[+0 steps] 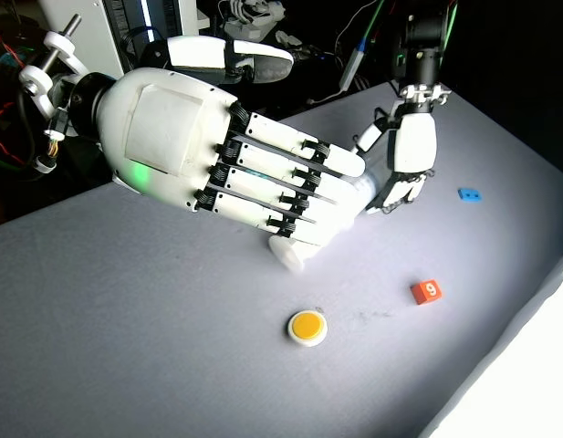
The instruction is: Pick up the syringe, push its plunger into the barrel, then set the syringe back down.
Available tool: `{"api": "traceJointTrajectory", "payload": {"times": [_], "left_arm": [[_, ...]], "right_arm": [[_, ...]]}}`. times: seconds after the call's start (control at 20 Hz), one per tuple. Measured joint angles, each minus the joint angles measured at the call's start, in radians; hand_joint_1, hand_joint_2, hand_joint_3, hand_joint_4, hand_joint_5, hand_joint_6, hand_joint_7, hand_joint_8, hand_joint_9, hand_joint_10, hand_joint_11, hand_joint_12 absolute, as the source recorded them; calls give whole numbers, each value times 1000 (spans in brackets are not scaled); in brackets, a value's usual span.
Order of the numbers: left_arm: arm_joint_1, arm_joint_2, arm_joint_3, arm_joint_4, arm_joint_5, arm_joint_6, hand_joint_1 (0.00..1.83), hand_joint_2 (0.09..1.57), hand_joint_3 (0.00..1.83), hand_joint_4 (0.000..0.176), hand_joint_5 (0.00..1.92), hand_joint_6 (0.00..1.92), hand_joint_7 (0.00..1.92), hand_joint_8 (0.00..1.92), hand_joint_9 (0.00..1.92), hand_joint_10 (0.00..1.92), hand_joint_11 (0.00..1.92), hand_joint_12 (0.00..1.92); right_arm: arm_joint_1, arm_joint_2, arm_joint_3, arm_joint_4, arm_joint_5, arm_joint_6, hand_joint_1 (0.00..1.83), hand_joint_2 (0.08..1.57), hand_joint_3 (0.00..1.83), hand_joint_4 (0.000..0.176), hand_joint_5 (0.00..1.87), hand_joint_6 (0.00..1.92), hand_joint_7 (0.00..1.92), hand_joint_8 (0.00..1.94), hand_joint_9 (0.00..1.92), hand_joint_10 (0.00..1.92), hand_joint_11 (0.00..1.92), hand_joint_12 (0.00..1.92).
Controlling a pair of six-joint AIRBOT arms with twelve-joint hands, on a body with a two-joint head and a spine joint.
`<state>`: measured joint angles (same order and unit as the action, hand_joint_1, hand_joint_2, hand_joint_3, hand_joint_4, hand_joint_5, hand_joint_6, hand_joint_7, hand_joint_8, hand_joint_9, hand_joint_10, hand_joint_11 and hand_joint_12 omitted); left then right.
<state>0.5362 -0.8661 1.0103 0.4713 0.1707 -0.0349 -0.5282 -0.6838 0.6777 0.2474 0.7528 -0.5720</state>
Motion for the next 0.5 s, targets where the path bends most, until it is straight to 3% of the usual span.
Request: {"api": "traceJointTrajectory", "payload": {"times": [0.1,0.25,0.35,0.5], "left_arm": [[-23,19,-14,-30,-8,0,1209,1124,0,26,934,1119,1005,951,848,1071,423,1609],[-57,43,-31,-82,-31,0,1208,1124,3,31,936,1089,988,1020,841,1106,458,1608],[-84,59,-33,-116,-33,1,1220,1113,0,22,952,1071,1021,962,822,1123,432,1681],[-141,73,-42,-167,-42,2,1221,1109,0,10,957,1000,1032,1006,824,1170,470,1703]], "right_arm": [[-4,0,0,0,-9,-8,0,1100,0,0,0,0,0,0,0,0,0,0],[-6,0,0,0,-9,-17,0,1090,0,0,0,0,0,0,0,0,0,0],[-11,-3,0,2,-2,26,0,1105,0,0,0,0,0,0,0,0,0,0],[-14,-34,-28,132,51,54,0,1089,0,0,0,0,0,0,0,0,0,0]]}}
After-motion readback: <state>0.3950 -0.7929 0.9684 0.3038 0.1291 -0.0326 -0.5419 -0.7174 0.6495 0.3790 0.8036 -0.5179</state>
